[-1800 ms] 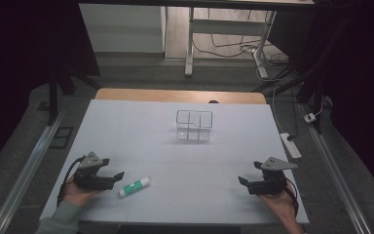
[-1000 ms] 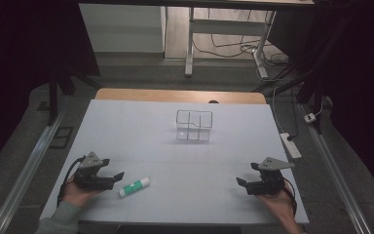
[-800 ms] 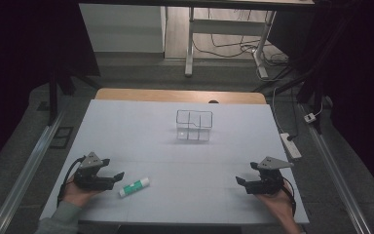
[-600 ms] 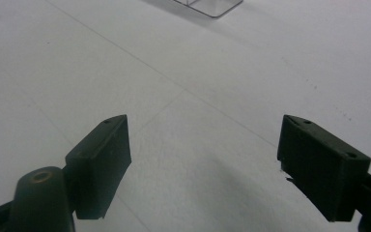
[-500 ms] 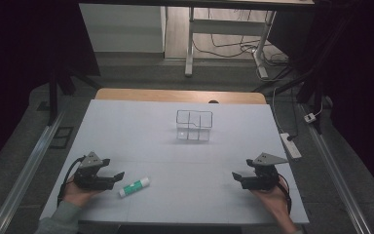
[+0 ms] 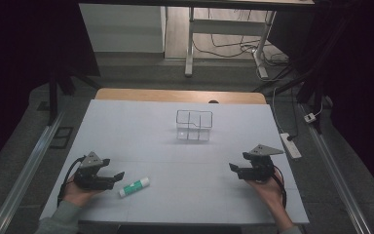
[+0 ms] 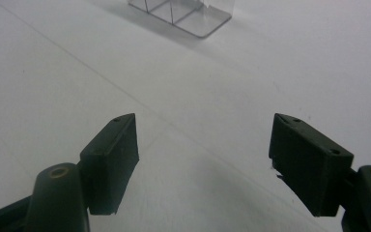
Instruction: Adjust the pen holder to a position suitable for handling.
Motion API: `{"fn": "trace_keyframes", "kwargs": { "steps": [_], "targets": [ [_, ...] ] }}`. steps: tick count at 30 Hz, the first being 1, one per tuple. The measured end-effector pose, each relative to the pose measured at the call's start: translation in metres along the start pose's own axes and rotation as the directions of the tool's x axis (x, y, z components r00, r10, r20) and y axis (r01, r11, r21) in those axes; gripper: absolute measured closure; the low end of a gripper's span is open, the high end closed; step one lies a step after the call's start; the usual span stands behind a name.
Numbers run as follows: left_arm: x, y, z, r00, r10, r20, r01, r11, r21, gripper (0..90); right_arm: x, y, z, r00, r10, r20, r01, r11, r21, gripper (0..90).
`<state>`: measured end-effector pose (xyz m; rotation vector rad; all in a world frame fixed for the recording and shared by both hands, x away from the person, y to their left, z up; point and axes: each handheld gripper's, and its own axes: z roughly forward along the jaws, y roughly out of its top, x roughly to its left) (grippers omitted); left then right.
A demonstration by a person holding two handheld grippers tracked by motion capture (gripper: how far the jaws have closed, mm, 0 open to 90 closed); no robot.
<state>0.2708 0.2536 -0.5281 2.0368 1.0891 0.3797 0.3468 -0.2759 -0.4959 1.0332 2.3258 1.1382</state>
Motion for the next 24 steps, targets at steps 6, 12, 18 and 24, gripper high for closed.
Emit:
{"fn": "trace_keyframes", "kwargs": {
  "steps": [6,12,18,24],
  "targets": [
    [0.000,0.000,0.001,1.0000,0.006,0.002,-0.006,1.0000,0.003,19.0,-0.005,0.009,0.009,0.9997,0.023,-0.004,-0.023,1.000,-0.015,27.7],
    [0.000,0.000,0.001,1.0000,0.007,-0.001,-0.007,1.0000,0.004,19.0,-0.014,0.018,0.021,0.9980,0.062,-0.010,-0.062,0.998,-0.015,28.7],
    [0.000,0.000,0.002,0.9999,0.010,-0.004,-0.010,0.9999,0.007,19.0,-0.018,0.025,0.029,0.9977,0.068,0.005,-0.068,0.997,-0.022,29.3],
    [0.000,0.000,0.002,0.9999,0.010,-0.003,-0.010,0.9999,0.007,19.1,-0.020,0.030,0.037,0.9974,0.071,0.010,-0.071,0.997,-0.013,29.7]
  ]
}}
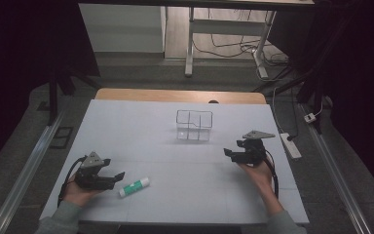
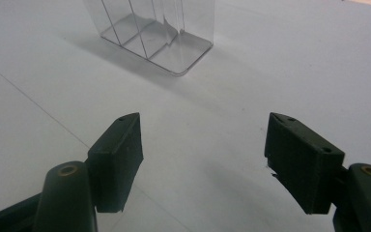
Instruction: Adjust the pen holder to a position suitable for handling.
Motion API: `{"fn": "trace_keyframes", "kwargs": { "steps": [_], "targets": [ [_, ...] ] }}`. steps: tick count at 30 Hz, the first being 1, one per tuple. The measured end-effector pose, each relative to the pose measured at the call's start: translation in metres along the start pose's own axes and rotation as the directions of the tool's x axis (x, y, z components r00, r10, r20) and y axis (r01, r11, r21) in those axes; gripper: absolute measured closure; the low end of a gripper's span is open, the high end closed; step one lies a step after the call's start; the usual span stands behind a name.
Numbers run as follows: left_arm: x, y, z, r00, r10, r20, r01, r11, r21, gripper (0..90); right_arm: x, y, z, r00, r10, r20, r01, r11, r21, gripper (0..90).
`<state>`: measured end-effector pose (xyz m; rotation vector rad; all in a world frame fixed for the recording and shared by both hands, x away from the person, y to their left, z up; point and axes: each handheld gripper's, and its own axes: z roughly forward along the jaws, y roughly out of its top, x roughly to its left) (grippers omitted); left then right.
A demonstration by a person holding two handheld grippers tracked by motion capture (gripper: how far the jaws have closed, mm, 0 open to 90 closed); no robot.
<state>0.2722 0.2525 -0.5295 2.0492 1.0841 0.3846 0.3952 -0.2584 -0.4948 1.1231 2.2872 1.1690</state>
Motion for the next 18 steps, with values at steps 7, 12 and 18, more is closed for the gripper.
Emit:
{"fn": "trace_keyframes", "kwargs": {
  "steps": [7,12,18],
  "targets": [
    [0.000,0.000,0.001,1.0000,-0.001,-0.001,0.001,1.0000,0.004,19.0,-0.002,0.007,0.006,0.9999,0.003,0.010,-0.003,1.000,-0.008,31.8],
    [0.000,0.000,0.001,1.0000,0.000,0.000,0.000,1.0000,0.003,19.0,-0.005,0.011,0.011,0.9996,0.018,0.021,-0.018,1.000,0.002,32.6],
    [0.001,0.000,0.001,1.0000,-0.001,0.003,0.001,1.0000,0.007,19.1,-0.007,0.019,0.017,0.9996,0.002,0.029,-0.002,1.000,0.001,34.5]
  ]
}}
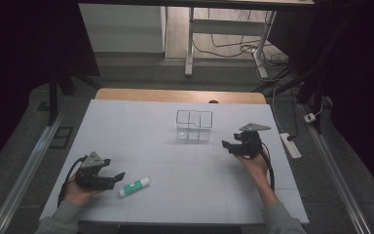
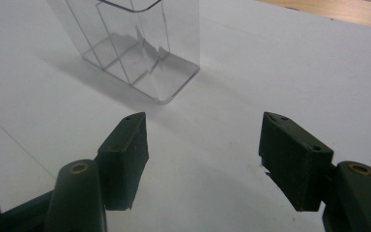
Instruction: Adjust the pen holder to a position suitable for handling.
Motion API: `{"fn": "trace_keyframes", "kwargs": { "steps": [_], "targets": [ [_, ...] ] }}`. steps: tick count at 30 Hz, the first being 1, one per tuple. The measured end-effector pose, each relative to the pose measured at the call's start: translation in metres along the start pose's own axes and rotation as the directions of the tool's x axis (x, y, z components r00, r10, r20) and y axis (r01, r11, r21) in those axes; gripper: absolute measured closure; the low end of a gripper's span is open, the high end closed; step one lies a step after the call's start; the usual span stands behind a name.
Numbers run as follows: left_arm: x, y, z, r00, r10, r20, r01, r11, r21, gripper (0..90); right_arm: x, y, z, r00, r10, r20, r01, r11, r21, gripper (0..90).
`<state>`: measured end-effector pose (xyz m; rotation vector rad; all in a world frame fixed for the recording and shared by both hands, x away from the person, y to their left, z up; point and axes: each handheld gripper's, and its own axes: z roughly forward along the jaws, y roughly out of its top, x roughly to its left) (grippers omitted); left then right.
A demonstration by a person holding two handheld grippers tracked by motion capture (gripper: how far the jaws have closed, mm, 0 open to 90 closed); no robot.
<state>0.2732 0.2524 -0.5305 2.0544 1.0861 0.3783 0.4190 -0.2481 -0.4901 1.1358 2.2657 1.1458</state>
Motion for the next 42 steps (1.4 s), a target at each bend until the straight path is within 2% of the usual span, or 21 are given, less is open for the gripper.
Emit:
{"fn": "trace_keyframes", "kwargs": {
  "steps": [5,8,10,12,13,14,15,20,21,23,26,29,34,39,42],
  "targets": [
    [0.000,0.000,0.000,1.0000,0.000,0.003,0.000,1.0000,-0.001,19.1,-0.002,0.006,0.007,0.9999,0.011,-0.003,-0.011,1.000,0.004,38.0],
    [0.000,0.000,-0.001,1.0000,0.003,0.003,-0.003,1.0000,-0.007,19.2,0.000,0.007,0.012,1.0000,0.004,0.003,-0.004,1.000,0.004,42.6],
    [0.000,0.000,-0.001,1.0000,0.002,0.004,-0.002,1.0000,-0.006,19.2,0.002,0.008,0.016,0.9997,-0.013,0.020,0.012,1.000,0.014,48.8],
    [0.000,0.000,0.000,1.0000,0.004,0.004,-0.004,1.0000,-0.004,19.2,0.001,0.009,0.018,0.9997,-0.008,0.021,0.007,1.000,0.014,50.9],
    [0.000,0.000,0.000,1.0000,0.003,0.004,-0.003,1.0000,-0.003,19.2,0.000,0.010,0.019,0.9997,-0.002,0.023,0.001,1.000,0.020,56.4],
    [0.000,0.000,0.000,1.0000,0.003,0.004,-0.003,1.0000,-0.002,19.2,0.000,0.010,0.019,0.9997,-0.002,0.023,0.001,1.000,0.020,56.4],
    [0.000,0.000,0.000,1.0000,0.003,0.004,-0.003,1.0000,0.000,19.2,-0.001,0.011,0.022,0.9995,0.007,0.032,-0.008,1.000,0.013,64.6],
    [0.000,0.000,0.000,1.0000,0.003,0.007,-0.003,1.0000,-0.003,19.2,-0.002,0.013,0.031,0.9998,-0.019,0.005,0.019,1.000,0.025,87.2],
    [0.000,0.000,0.000,1.0000,0.003,0.007,-0.003,1.0000,-0.003,19.2,-0.002,0.013,0.031,0.9998,-0.019,0.005,0.019,1.000,0.025,87.2],
    [0.000,0.000,0.000,1.0000,0.002,0.007,-0.002,1.0000,-0.003,19.2,0.000,0.015,0.037,0.9988,-0.049,-0.002,0.049,0.998,0.024,89.6],
    [0.000,0.000,0.000,1.0000,0.002,0.007,-0.002,1.0000,-0.003,19.2,0.002,0.020,0.044,0.9982,-0.059,-0.010,0.059,0.998,0.035,89.6],
    [0.000,0.000,0.001,0.9999,0.008,0.008,-0.008,1.0000,0.003,19.2,0.005,0.024,0.050,0.9987,-0.048,-0.015,0.048,0.999,0.020,89.6],
    [-0.001,-0.001,0.001,0.9999,0.011,0.008,-0.011,0.9999,0.004,19.3,0.009,0.026,0.059,0.9985,-0.055,-0.005,0.055,0.998,0.041,89.6],
    [-0.002,-0.001,0.001,0.9999,0.013,0.010,-0.013,0.9999,0.006,19.4,0.011,0.029,0.063,0.9989,-0.046,-0.012,0.046,0.998,0.032,89.6],
    [-0.002,-0.001,0.001,0.9998,0.016,0.011,-0.016,0.9999,0.004,19.9,0.012,0.029,0.067,0.9987,-0.050,-0.002,0.050,0.998,0.034,89.6]
  ]
}}
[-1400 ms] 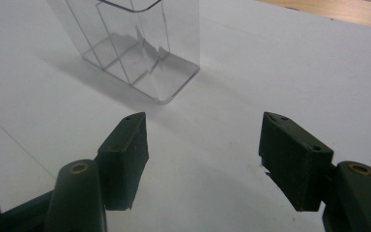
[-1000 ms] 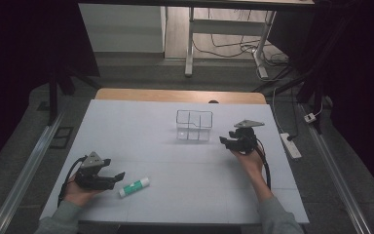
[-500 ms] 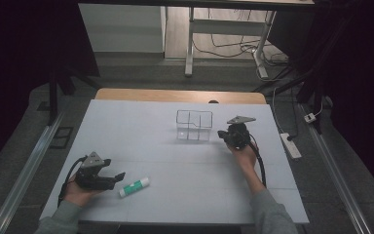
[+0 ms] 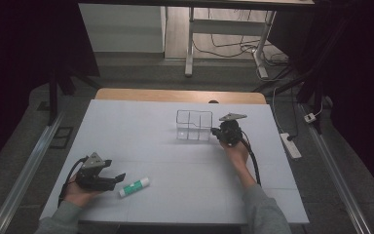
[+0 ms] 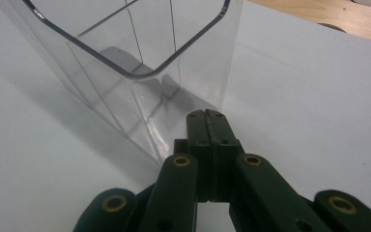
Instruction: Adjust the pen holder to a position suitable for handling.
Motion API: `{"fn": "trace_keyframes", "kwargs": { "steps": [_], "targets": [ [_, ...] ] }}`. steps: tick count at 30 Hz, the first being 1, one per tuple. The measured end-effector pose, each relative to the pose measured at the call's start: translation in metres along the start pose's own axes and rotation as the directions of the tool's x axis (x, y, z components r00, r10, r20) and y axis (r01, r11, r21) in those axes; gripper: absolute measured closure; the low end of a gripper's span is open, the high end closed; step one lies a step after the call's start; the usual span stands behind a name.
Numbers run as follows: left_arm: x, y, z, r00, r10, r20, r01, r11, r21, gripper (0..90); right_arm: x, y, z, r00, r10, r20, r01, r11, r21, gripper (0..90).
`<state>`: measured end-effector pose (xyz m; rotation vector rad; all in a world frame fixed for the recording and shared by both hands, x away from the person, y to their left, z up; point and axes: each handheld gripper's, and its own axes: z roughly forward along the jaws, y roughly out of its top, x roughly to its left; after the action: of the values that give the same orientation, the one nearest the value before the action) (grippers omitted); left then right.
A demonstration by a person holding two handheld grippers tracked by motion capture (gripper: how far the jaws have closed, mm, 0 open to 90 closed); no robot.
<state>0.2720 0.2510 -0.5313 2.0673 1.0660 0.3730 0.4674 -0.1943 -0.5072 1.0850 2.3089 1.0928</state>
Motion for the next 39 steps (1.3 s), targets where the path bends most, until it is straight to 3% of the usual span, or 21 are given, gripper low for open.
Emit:
{"fn": "trace_keyframes", "kwargs": {
  "steps": [30,39],
  "targets": [
    [-0.0005,-0.0002,0.0013,1.0000,0.005,0.000,-0.005,1.0000,0.008,20.2,-0.0011,0.0005,0.0044,0.9998,0.014,0.010,-0.014,1.000,0.005,89.6],
    [-0.0007,-0.0004,0.0015,1.0000,0.005,0.002,-0.005,0.9999,0.009,20.2,0.0077,0.0036,0.0093,0.9999,-0.011,-0.009,0.011,1.000,0.008,89.5]
  ]
}}
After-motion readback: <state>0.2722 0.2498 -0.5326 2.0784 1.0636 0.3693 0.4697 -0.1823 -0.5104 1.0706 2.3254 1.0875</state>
